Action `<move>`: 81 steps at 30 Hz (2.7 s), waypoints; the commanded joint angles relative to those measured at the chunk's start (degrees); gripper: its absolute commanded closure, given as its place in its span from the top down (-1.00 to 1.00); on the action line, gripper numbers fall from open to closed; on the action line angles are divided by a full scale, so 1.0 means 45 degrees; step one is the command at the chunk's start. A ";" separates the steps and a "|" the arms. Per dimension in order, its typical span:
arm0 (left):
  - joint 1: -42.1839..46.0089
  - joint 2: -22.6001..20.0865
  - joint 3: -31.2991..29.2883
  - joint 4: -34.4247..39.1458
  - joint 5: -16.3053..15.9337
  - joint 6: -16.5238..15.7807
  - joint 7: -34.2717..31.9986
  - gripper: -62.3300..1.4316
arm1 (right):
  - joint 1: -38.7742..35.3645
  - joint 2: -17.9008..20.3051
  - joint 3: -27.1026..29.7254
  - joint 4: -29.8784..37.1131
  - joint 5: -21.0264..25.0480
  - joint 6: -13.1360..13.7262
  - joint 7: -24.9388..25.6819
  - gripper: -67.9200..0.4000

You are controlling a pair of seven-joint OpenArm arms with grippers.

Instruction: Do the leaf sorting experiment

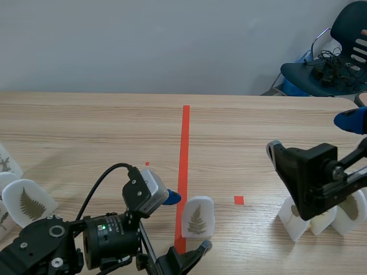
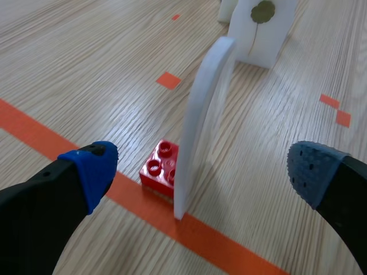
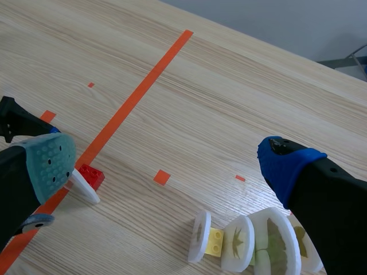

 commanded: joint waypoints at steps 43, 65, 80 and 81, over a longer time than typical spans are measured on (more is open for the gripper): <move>0.4847 -0.0408 -0.8038 0.3857 -0.3502 0.2565 0.1010 -0.75 | 0.0146 0.0063 0.0151 -0.0024 0.0087 -0.0053 0.0248 1.00; 0.4847 -0.0597 -0.9131 0.2895 -0.4396 0.1812 0.0442 0.09 | 0.0180 0.0034 0.0151 -0.0024 0.0087 -0.0053 0.0248 1.00; 0.6280 -0.1321 -1.2760 0.8913 -0.8592 -0.1618 0.4444 1.00 | 0.0180 0.0029 0.0151 -0.0024 0.0087 -0.0102 0.0253 1.00; 0.6334 -0.1389 -1.2672 0.9175 -0.8592 -0.1618 0.4823 1.00 | 0.0180 0.0034 0.0151 -0.0024 0.0087 -0.0102 0.0253 1.00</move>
